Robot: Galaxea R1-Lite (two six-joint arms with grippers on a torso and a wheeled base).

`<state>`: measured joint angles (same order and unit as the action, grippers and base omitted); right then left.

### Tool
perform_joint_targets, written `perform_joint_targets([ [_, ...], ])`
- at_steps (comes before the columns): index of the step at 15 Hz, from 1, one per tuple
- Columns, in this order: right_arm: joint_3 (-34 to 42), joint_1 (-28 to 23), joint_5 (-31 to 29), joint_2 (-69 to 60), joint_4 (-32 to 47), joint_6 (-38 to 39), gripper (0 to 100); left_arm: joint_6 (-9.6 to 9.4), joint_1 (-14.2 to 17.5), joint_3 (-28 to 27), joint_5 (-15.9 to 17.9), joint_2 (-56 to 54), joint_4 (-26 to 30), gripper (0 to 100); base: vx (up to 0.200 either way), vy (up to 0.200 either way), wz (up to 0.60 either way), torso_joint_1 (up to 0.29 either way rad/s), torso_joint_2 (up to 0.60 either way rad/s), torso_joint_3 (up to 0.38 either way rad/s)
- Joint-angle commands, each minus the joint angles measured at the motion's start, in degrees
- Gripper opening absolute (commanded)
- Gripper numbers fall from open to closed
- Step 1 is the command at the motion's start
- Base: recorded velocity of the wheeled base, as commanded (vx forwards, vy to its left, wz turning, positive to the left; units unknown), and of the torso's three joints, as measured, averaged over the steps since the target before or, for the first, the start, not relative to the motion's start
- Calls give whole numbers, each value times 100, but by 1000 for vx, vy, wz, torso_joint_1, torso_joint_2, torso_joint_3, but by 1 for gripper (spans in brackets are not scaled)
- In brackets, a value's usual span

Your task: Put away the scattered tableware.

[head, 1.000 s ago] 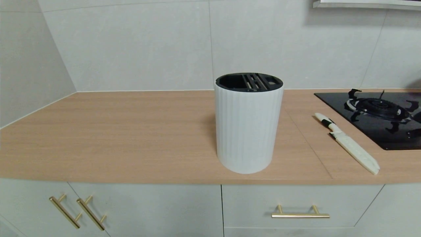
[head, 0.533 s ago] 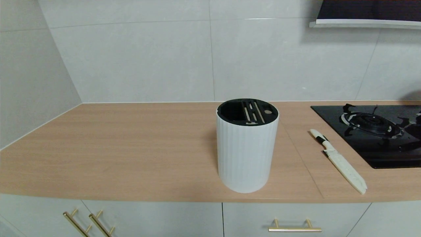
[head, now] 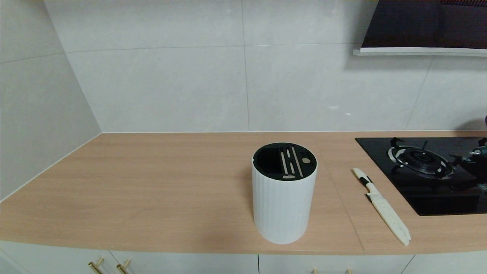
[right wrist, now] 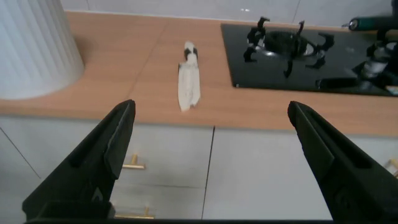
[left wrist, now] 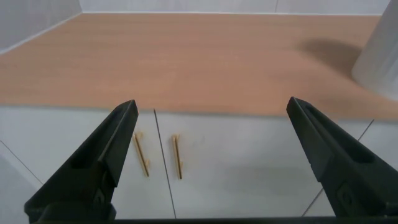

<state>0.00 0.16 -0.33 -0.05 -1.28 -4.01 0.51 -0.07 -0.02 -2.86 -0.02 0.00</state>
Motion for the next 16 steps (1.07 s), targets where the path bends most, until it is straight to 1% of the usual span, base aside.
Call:
perform_joint_targets([
  [1,0,2,-2,5,-4,-3,100,2,-1,2,-4,2,0,100,0,0,0,261,-564,-300],
  [5,0,2,-2,5,-4,-3,100,2,-1,2,-4,2,0,100,0,0,0,278,-592,-314],
  [9,0,2,-2,5,-4,-3,100,2,-1,2,-4,2,0,100,0,0,0,209,-427,-225],
  [13,0,2,-2,5,-4,6,100,2,-1,2,-4,2,0,100,0,0,0,172,-356,-185],
  [16,0,2,-2,14,-4,-12,100,2,-1,2,-4,2,0,100,0,0,0,26,-42,-24],
])
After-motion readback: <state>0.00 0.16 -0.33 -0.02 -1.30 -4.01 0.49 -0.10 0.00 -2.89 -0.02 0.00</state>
